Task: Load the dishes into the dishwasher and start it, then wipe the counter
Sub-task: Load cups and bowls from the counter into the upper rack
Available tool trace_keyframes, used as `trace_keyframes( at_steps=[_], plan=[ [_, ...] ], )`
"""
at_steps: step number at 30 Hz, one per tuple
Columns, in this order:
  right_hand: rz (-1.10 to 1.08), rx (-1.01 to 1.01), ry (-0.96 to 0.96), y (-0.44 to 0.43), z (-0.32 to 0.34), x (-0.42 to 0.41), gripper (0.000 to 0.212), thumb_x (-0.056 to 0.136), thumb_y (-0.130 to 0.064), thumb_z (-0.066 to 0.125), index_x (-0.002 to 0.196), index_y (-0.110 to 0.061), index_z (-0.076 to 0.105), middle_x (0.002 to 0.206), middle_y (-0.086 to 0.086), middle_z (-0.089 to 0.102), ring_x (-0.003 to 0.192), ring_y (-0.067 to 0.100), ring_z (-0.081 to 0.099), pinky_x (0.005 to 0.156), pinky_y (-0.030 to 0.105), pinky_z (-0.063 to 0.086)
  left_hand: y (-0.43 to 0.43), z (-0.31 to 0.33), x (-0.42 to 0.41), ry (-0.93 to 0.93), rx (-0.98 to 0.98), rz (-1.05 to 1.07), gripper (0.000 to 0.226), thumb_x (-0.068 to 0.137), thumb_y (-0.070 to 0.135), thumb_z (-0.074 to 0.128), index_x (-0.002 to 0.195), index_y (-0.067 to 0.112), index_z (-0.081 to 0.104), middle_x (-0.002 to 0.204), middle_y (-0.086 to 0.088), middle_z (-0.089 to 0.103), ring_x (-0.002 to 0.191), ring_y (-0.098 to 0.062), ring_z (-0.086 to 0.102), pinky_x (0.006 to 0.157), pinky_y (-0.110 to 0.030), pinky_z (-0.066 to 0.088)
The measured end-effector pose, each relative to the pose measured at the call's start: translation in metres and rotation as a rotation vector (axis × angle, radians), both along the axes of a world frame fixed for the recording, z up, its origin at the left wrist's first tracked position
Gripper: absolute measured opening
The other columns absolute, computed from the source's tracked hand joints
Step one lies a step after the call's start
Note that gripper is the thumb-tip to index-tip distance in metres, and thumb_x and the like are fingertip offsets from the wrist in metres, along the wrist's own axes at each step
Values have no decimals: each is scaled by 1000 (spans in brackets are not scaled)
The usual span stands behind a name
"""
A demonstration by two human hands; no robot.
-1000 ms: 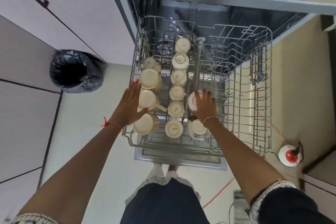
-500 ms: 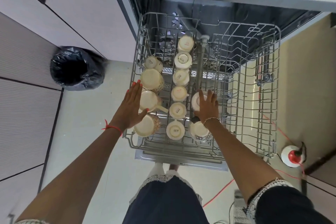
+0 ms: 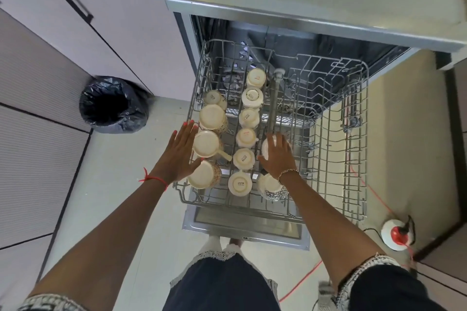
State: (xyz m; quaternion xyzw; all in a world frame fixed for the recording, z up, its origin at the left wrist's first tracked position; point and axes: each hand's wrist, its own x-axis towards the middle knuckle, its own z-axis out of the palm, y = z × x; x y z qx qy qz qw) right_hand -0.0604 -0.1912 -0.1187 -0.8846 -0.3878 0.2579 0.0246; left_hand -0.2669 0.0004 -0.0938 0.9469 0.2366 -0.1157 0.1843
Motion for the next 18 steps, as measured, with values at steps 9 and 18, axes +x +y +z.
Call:
trace_keyframes(
  at_steps=[9,18],
  plan=[
    [286,81,11,26,70,-62,59,93,-32,48,142,-7,26,145,18,27,134,32,27,109,40,27,-30,49,-52,-7,92,47,81,92,45,44,149,5,2,152,-5,-15,139,-17,-20,115,-39,-10],
    [468,176,-78,93,131,-136,60,95,-30,46,144,-4,22,149,16,24,140,29,20,115,38,20,-4,87,-118,7,185,91,83,94,49,38,148,6,-8,155,-8,-17,135,-17,-28,111,-33,-18]
  ],
)
